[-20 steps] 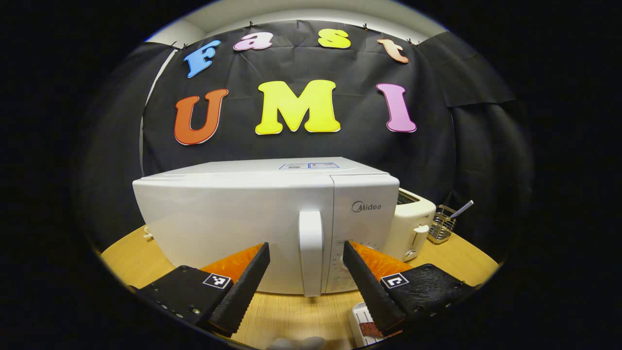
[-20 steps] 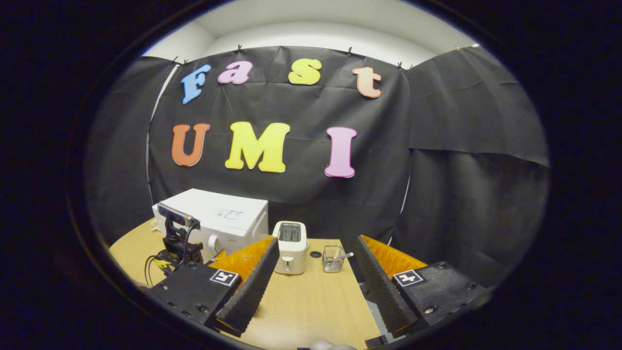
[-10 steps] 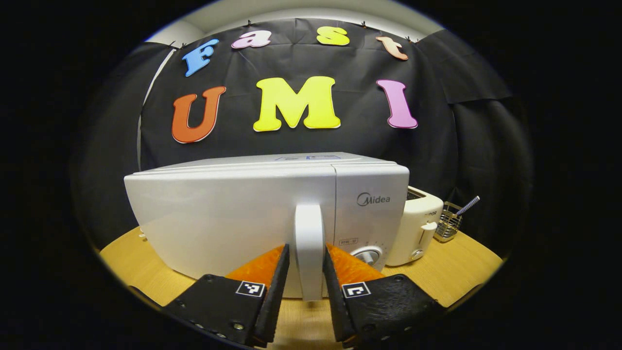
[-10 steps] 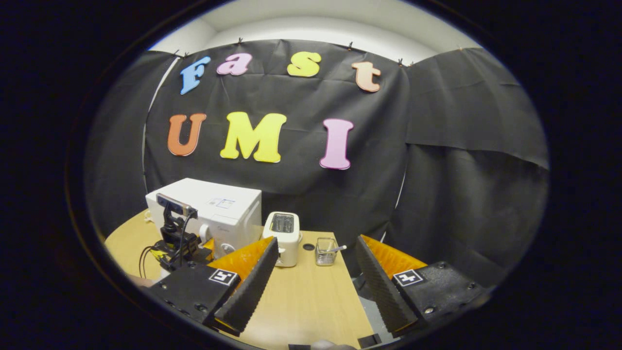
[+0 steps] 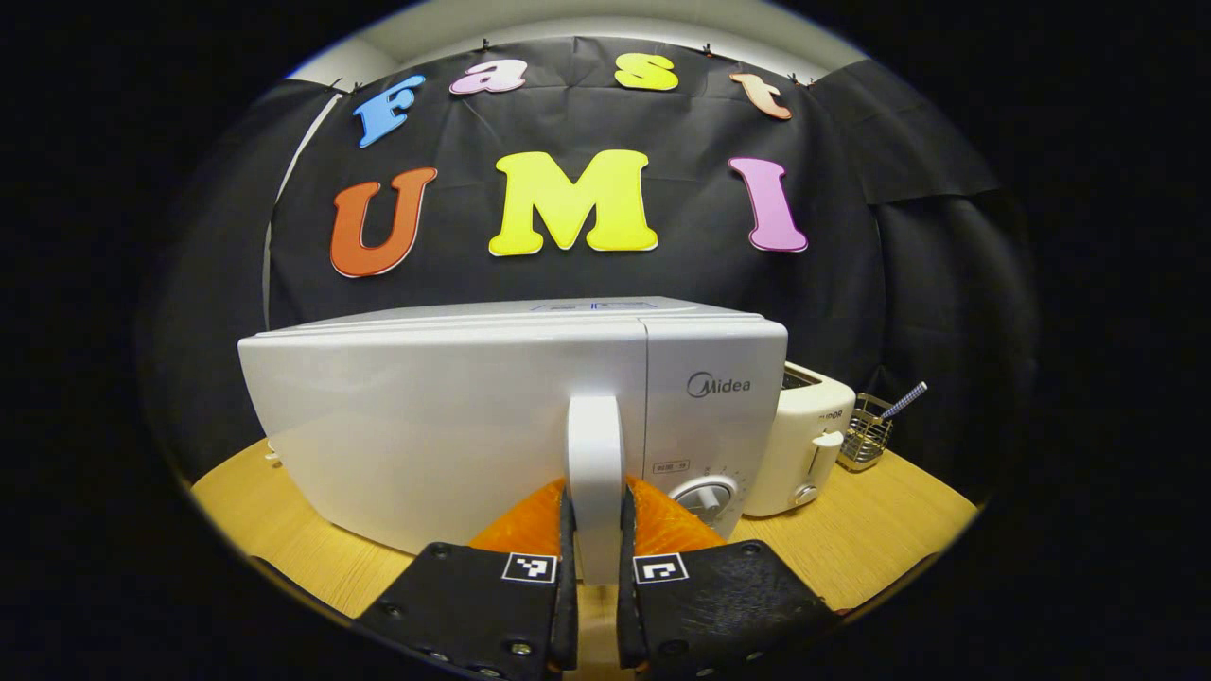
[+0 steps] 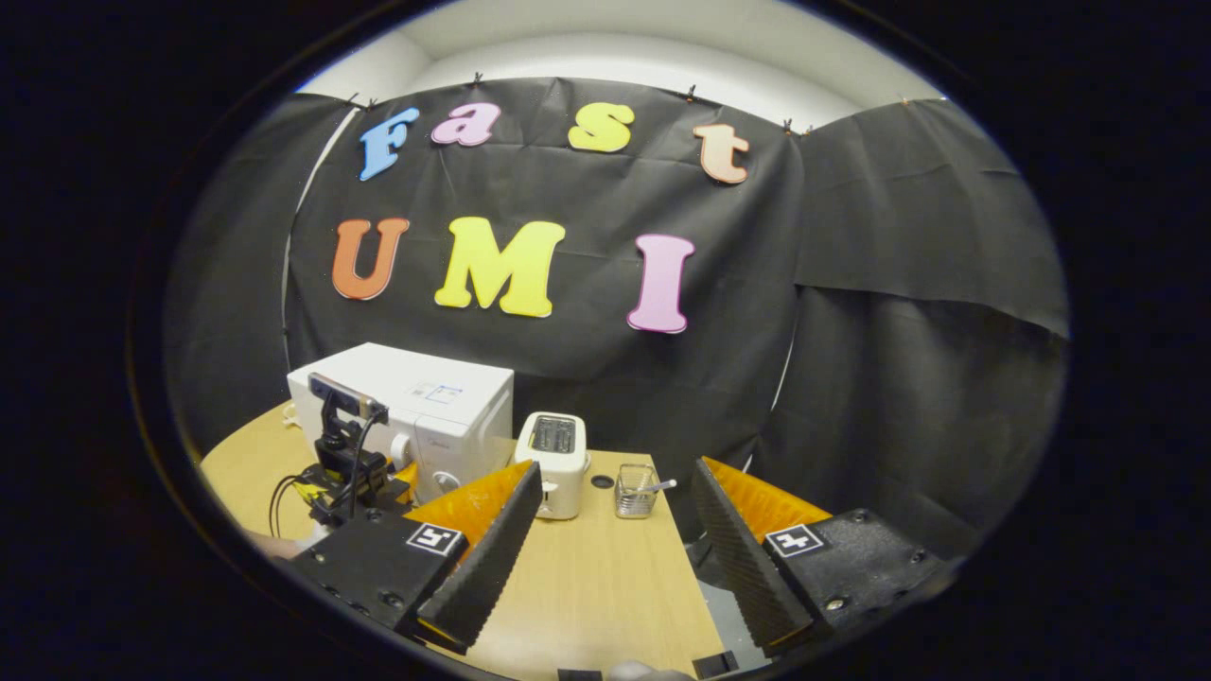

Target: Open the microwave oven with the left hand, put the food in, and close the microwave oven.

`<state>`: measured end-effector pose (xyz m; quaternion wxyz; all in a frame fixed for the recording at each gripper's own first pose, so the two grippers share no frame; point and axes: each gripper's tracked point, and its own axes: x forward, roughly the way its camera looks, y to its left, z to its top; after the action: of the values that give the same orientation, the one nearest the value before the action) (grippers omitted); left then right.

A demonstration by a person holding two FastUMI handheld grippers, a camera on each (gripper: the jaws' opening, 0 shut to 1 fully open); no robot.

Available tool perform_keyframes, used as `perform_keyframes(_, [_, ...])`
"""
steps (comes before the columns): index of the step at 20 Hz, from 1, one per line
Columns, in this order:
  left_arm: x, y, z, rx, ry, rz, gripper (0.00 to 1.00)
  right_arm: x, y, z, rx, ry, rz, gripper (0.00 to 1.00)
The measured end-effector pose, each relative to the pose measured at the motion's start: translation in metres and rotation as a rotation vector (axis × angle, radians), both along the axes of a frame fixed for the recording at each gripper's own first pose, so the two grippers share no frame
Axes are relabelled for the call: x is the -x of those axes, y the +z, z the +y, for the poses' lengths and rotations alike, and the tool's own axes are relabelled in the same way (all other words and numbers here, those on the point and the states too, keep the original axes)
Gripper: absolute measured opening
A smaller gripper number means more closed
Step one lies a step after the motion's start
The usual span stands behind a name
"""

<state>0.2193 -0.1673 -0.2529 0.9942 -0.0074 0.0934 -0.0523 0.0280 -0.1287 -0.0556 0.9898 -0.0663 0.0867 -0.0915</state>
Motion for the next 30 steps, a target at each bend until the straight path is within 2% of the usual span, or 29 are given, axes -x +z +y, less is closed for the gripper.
perform_keyframes(1, [0.001, -0.001, 0.0, 0.001, -0.004, 0.008, 0.15, 0.001, 0.001, 0.001, 0.001, 0.001, -0.003, 0.96])
perform_keyframes(2, [0.001, -0.001, 0.0, 0.0, -0.008, 0.006, 0.15, 0.002, 0.002, 0.001, 0.003, 0.002, -0.007, 1.0])
perform_keyframes(8, [0.005, -0.001, -0.001, 0.013, -0.029, 0.025, 0.16, 0.008, 0.001, 0.0, -0.003, 0.008, -0.007, 1.0])
perform_keyframes(9, [0.006, -0.002, 0.0, 0.011, -0.031, 0.03, 0.15, 0.009, 0.002, 0.0, -0.001, 0.009, -0.01, 0.96])
perform_keyframes(12, [0.006, -0.003, 0.0, 0.015, -0.03, 0.032, 0.13, 0.012, 0.002, -0.004, 0.006, 0.008, -0.011, 0.96])
perform_keyframes(13, [0.007, -0.005, 0.0, 0.02, -0.03, 0.038, 0.13, 0.014, 0.001, -0.005, 0.007, 0.009, -0.009, 1.0])
perform_keyframes(14, [0.013, -0.005, 0.001, 0.029, -0.021, 0.052, 0.13, 0.016, 0.001, -0.005, 0.008, 0.01, -0.009, 1.0])
perform_keyframes(15, [0.021, -0.004, 0.004, 0.027, -0.012, 0.039, 0.13, 0.018, 0.002, -0.006, 0.008, 0.011, -0.01, 0.96])
perform_keyframes(18, [0.045, -0.003, 0.012, -0.044, -0.013, 0.001, 0.13, 0.022, -0.003, -0.003, 0.021, 0.027, -0.001, 1.0])
perform_keyframes(20, [0.059, -0.007, 0.017, -0.013, -0.016, 0.027, 0.13, 0.024, -0.005, 0.003, 0.01, 0.043, -0.002, 1.0])
perform_keyframes(21, [0.068, -0.006, 0.021, -0.012, -0.015, 0.034, 0.14, 0.025, -0.008, 0.006, 0.002, 0.051, 0.005, 0.96])
perform_keyframes(22, [0.075, -0.005, 0.024, -0.026, -0.013, 0.029, 0.14, 0.026, -0.012, 0.011, -0.005, 0.063, 0.009, 1.0])
perform_keyframes(23, [0.083, -0.006, 0.029, -0.039, -0.009, 0.034, 0.14, 0.028, -0.011, 0.015, -0.009, 0.072, 0.008, 1.0])
perform_keyframes(25, [0.095, -0.003, 0.037, -0.046, 0.0, 0.04, 0.16, 0.031, -0.006, 0.022, 0.003, 0.089, -0.004, 1.0])
perform_keyframes(27, [0.103, -0.005, 0.049, -0.055, 0.03, 0.051, 0.26, 0.035, -0.004, 0.026, 0.014, 0.105, -0.014, 1.0])
perform_keyframes(29, [0.109, -0.006, 0.051, -0.056, 0.036, 0.067, 0.48, 0.038, -0.004, 0.027, 0.012, 0.113, -0.016, 1.0])
perform_keyframes(30, [0.112, -0.005, 0.055, -0.074, 0.042, 0.068, 0.41, 0.039, -0.006, 0.026, 0.011, 0.111, -0.013, 1.0])
